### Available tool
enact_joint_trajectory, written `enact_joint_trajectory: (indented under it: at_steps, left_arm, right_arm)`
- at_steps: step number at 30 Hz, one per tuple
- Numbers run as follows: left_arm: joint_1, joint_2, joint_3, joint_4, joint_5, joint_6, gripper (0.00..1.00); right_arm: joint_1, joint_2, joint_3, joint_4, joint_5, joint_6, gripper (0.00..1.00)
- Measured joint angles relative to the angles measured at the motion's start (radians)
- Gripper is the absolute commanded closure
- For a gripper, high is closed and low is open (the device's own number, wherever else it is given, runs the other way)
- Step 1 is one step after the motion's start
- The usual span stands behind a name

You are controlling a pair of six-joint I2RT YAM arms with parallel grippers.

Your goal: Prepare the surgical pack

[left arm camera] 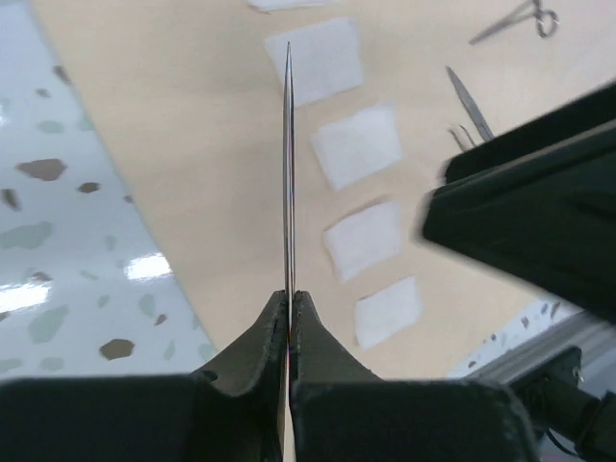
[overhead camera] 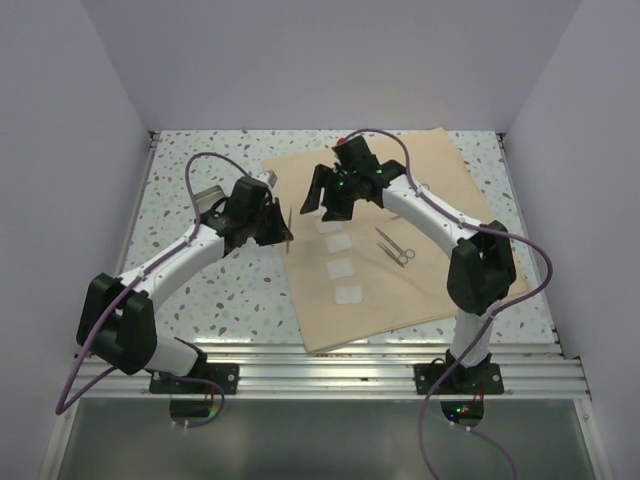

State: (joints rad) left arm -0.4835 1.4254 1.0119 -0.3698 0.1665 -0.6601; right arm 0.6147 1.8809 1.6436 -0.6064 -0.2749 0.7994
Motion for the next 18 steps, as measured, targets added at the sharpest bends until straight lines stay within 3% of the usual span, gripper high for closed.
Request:
enact_joint_trajectory:
  at_steps: [3, 8, 11, 18]
  left_arm:
    - [0.064, 0.0, 0.019, -0.073, -0.064, 0.003, 1.0]
    - [0.293, 0.047, 0.078, -0.181, -0.182, 0.018, 1.0]
    - [0.368, 0.129, 0.139, -0.205, -0.249, 0.019, 1.0]
    - [0.396, 0.385, 0.304, -0.235, -0.307, 0.024, 1.0]
  right_arm:
    - [-0.09, -0.001, 0.034, -0.058, 0.018, -0.091, 0.33]
    - [-0.24, -0.011, 0.051, -0.173, 0.114, -0.267, 0.33]
    - [-0.247, -0.042, 0.019, -0.219, 0.169, -0.344, 0.33]
    - [-0.21, -0.09, -0.031, -0.284, 0.205, -0.436, 0.33]
